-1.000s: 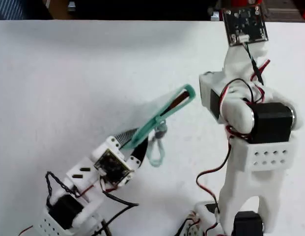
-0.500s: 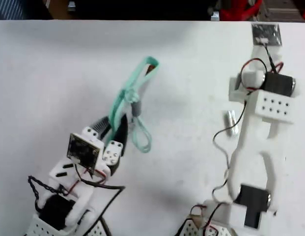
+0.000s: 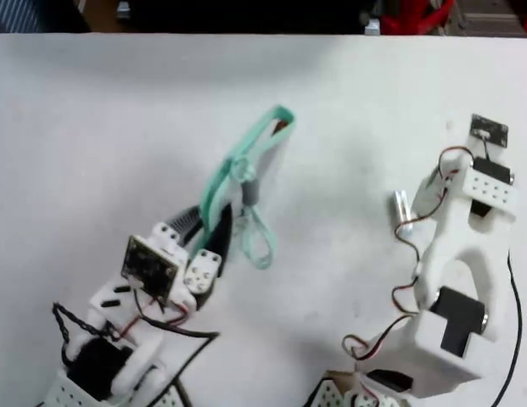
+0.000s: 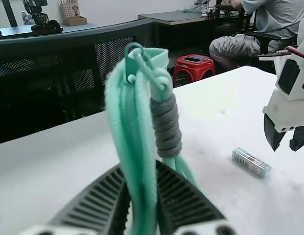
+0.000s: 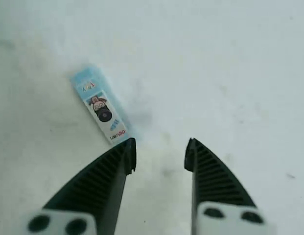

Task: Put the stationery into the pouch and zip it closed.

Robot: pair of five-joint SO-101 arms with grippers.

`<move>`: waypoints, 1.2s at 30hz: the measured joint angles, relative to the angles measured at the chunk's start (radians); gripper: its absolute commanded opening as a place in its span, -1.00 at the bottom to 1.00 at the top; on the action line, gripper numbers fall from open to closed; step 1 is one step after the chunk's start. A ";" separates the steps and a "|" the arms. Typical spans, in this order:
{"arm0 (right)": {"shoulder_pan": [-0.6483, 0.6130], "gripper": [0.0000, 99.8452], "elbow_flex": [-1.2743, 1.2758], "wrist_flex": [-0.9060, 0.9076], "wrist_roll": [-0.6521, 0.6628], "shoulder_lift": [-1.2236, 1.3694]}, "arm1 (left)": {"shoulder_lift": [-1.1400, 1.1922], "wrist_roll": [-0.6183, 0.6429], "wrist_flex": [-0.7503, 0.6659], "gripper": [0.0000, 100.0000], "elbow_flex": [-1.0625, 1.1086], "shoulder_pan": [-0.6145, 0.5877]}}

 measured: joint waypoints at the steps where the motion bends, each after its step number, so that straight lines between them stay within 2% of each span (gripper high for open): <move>1: -0.002 -0.60 0.000 -0.005 -0.029 0.000 | 0.000 0.000 0.000 -0.95 0.000 0.000; 5: -0.038 -0.60 0.017 -0.031 -0.077 0.000 | 0.000 -0.034 0.000 -0.95 0.000 0.002; 15: -0.140 -0.60 0.038 -0.170 -0.081 0.023 | 0.000 -0.048 0.000 -0.95 0.000 0.003; 20: -0.233 -0.60 0.038 -0.198 0.023 0.035 | -0.012 -0.048 0.000 -0.95 0.011 0.003; 25: -0.206 -0.60 -0.003 -0.209 0.051 0.153 | -0.018 -0.048 -0.049 -0.95 0.057 0.005; 30: -0.169 -0.60 -0.187 -0.104 0.054 0.347 | -0.018 -0.048 -0.066 -0.95 0.069 0.005; 32: -0.172 -0.69 -0.278 -0.040 0.055 0.420 | -0.018 -0.048 -0.066 -0.95 0.069 0.005; 35: -0.155 -0.96 -0.417 0.060 0.057 0.508 | -0.018 -0.048 -0.066 -0.95 0.069 0.005; 36: -0.144 -0.98 -0.451 0.081 0.057 0.528 | -0.018 -0.048 -0.066 -0.95 0.069 0.005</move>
